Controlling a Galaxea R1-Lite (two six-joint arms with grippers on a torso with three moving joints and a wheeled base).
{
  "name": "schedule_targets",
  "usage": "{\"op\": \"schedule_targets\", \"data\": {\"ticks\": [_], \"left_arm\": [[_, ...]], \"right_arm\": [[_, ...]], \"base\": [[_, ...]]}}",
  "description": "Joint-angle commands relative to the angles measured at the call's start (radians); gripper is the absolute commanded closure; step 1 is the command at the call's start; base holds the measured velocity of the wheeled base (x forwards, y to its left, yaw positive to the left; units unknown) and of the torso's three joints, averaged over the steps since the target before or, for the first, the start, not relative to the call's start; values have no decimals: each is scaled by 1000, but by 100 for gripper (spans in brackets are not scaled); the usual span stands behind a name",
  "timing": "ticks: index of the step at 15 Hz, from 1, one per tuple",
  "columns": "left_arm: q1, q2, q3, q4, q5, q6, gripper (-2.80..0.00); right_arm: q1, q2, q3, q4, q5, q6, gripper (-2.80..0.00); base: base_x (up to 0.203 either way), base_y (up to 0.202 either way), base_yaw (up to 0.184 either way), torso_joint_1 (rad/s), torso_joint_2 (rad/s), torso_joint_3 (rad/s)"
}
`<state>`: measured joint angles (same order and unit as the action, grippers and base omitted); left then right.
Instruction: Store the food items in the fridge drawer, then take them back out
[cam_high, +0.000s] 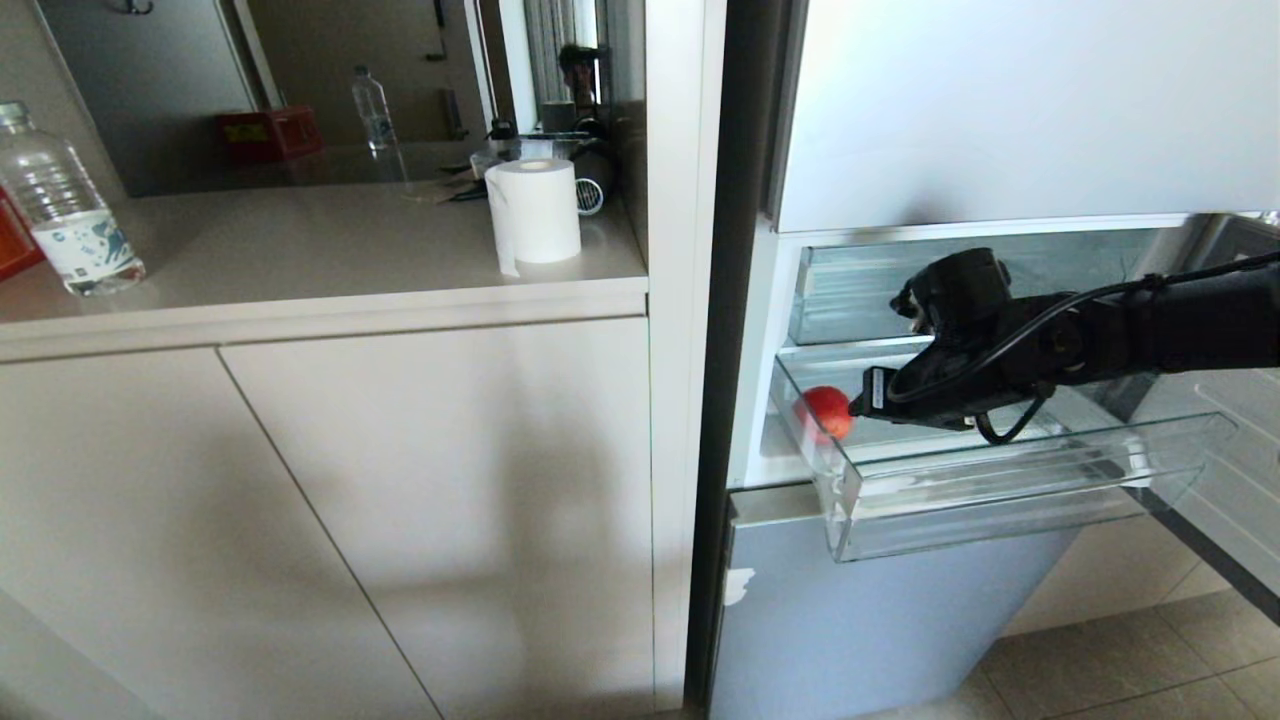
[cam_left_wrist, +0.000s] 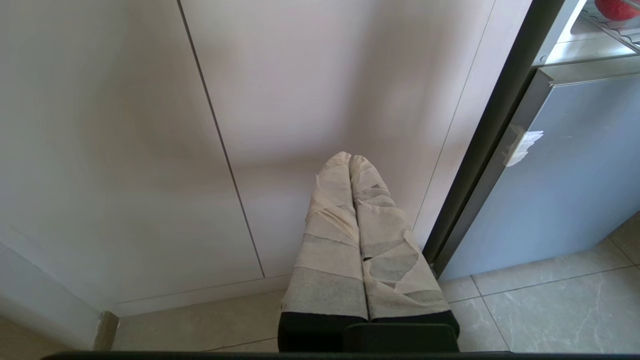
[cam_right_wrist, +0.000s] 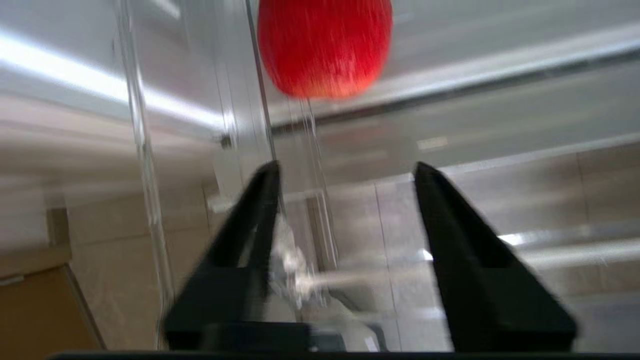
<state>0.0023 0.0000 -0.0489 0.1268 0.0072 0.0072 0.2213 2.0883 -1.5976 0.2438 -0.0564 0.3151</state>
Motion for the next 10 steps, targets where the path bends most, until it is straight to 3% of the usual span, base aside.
{"op": "schedule_targets", "data": {"ticks": [1,10], "left_arm": [[1,0,0,1,0,0,0],[1,0,0,1,0,-1,0]], "right_arm": [[1,78,-62,-15,1,4,-280],[6,276,-255,-77,1,57,-280]], "base": [[0,0,0,0,0,0],[0,0,0,0,0,0]]}}
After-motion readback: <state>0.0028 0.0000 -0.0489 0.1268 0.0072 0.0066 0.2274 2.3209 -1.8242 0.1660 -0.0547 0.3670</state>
